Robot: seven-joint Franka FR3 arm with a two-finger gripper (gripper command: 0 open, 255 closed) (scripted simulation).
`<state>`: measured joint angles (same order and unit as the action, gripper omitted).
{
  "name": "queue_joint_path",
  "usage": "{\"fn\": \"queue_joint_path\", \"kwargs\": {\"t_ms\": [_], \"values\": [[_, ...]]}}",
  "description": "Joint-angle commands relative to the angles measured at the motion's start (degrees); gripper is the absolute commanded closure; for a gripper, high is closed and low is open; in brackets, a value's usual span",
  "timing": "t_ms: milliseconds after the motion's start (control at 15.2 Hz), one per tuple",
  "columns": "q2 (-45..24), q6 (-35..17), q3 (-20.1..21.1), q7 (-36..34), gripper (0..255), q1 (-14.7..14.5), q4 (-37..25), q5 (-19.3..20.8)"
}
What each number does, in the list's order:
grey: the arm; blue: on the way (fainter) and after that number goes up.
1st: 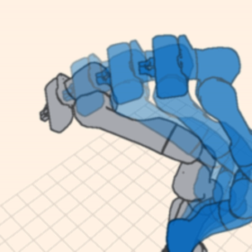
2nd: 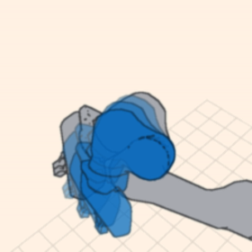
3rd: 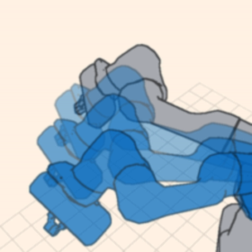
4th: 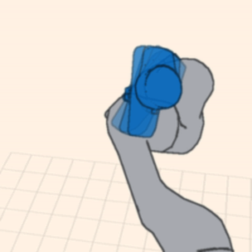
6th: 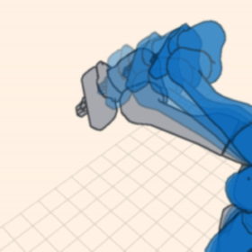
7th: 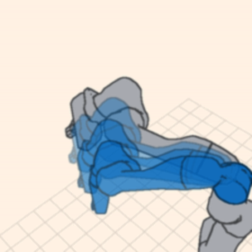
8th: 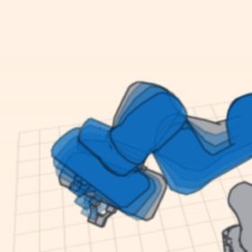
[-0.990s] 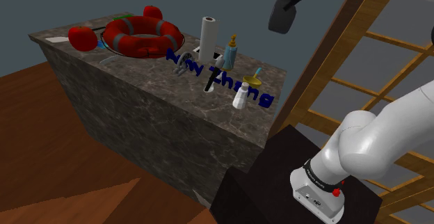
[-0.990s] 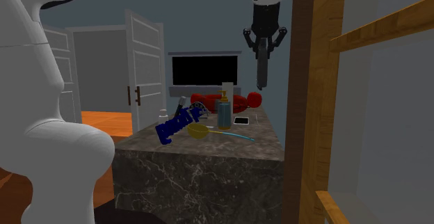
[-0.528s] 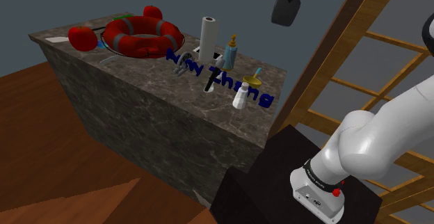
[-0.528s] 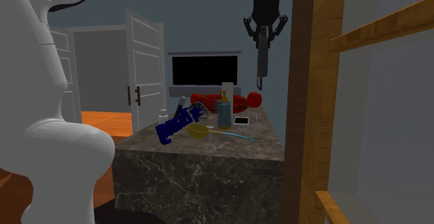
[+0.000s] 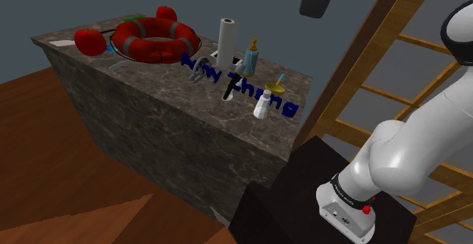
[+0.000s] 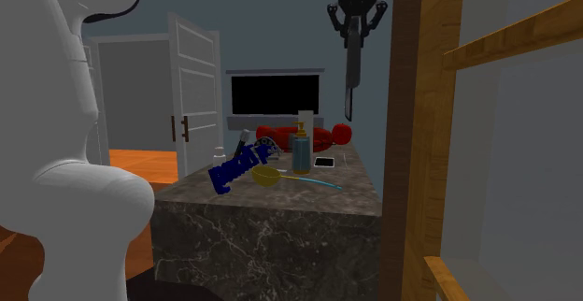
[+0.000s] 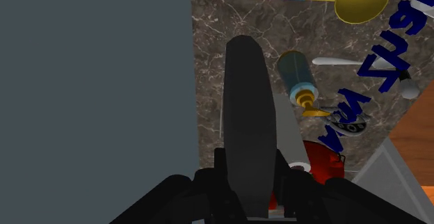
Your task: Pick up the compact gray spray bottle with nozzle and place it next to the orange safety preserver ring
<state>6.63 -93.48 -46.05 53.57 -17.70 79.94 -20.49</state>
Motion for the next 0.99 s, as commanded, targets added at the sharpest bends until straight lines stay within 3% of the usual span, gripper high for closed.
{"fn": "queue_joint_path", "kwargs": {"t_ms": [0,264,528,924], "values": [[-1.54,2.06,-0.91,0.11,255,0.16,-2.92,-1.32],[-5.13,6.41,-2.97,0.52,255,1.08,-9.11,-4.75],[1.41,-0.73,3.96,-6.52,255,-2.82,-0.67,2.87],[5.75,-8.5,12.25,-15.19,255,-5.27,7.81,8.32]]}}
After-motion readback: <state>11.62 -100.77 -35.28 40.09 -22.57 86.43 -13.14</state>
